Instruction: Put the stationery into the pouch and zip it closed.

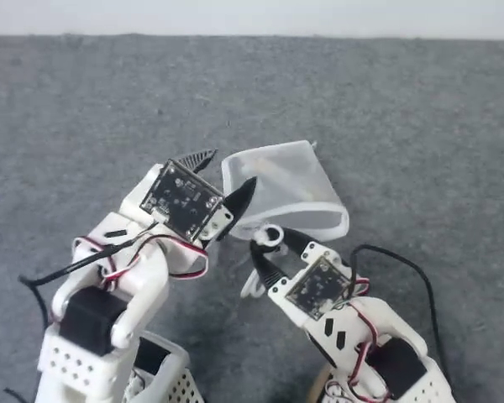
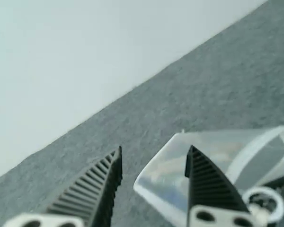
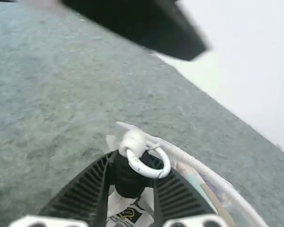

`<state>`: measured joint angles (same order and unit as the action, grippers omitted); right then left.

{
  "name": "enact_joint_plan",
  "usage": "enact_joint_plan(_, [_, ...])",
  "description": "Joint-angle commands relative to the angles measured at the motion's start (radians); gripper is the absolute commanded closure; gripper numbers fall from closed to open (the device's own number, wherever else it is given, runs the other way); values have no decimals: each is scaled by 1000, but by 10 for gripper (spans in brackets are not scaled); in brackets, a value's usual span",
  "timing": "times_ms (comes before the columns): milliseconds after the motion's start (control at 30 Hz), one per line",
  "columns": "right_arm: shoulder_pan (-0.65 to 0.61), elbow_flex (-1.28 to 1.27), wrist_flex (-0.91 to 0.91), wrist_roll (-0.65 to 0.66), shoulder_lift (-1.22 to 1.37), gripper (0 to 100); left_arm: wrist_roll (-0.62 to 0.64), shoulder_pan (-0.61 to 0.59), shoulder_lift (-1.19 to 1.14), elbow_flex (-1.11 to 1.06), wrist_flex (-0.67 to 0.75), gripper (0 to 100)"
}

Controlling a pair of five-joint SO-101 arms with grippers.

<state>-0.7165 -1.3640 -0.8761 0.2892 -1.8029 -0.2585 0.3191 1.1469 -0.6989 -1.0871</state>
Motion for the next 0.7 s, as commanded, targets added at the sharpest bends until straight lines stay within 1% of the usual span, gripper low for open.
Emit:
enact_joint_plan(0, [68,74,-7,-14,-13,994,-87,-15,5,79,-98,791])
enact_joint_plan(133, [116,107,-7,-14,-13,994,-173,-6,5,88,-187,790])
enact_joint_plan(267, [193,141,-7,-14,-13,994,-250,-2,5,82,-229,789])
enact_joint_plan(433, [271,169,-5,-14,-13,994,-264,103,-2,79,-230,789])
enact_joint_plan(533, [309,180,-5,-14,-13,994,-265,163,-3,44,-187,789])
enact_joint_plan(667, [317,183,-5,-14,-15,994,-265,193,-3,-61,-31,789])
